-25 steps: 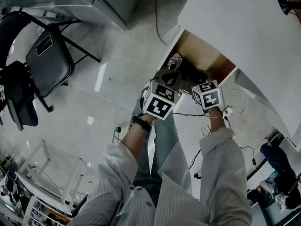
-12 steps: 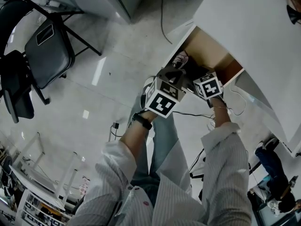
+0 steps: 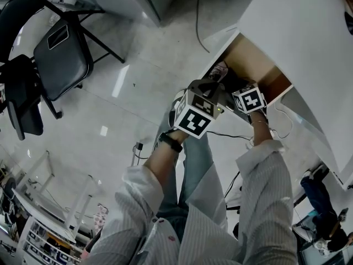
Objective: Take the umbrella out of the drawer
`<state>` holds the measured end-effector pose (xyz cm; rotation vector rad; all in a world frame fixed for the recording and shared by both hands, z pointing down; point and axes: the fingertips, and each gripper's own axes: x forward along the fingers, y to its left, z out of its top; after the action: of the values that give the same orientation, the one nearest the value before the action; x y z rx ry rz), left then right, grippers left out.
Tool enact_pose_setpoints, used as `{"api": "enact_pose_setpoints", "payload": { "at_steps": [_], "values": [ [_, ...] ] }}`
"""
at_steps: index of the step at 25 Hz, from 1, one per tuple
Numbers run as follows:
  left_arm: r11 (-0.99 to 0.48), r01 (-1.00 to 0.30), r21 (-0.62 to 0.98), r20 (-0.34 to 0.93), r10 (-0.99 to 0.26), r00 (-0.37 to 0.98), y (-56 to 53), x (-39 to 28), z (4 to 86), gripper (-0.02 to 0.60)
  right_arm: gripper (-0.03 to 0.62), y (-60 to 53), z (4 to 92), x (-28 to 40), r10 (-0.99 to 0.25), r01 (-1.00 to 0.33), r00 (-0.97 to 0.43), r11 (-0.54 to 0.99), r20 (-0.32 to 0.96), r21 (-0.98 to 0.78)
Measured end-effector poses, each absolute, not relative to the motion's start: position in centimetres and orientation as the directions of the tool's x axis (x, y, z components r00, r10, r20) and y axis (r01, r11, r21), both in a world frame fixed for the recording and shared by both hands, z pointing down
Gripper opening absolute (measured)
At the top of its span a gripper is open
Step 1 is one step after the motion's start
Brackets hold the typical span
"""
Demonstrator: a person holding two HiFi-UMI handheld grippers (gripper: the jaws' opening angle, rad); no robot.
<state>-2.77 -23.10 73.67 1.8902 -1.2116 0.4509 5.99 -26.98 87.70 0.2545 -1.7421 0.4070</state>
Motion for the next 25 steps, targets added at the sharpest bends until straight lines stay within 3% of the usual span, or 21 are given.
{"api": "enact_pose_setpoints", "payload": {
  "at_steps": [11, 25],
  "values": [
    [-0.194, -0.873, 0.448, 0.665, -0.581, 0.47, -22.9, -2.5, 73.4, 0.009, 0.215, -26.4, 87.6, 5.6, 0.083, -0.322, -0.183, 0.936, 0.98, -0.14],
    [-0.198, -0.886, 0.419, 0.672, -0.589, 0.449, -21.8, -2.7, 71.3, 0.009, 0.193, -25.6, 83.9, 5.9, 0.066, -0.347, -0.28, 0.923, 0.958, -0.165]
  ]
}}
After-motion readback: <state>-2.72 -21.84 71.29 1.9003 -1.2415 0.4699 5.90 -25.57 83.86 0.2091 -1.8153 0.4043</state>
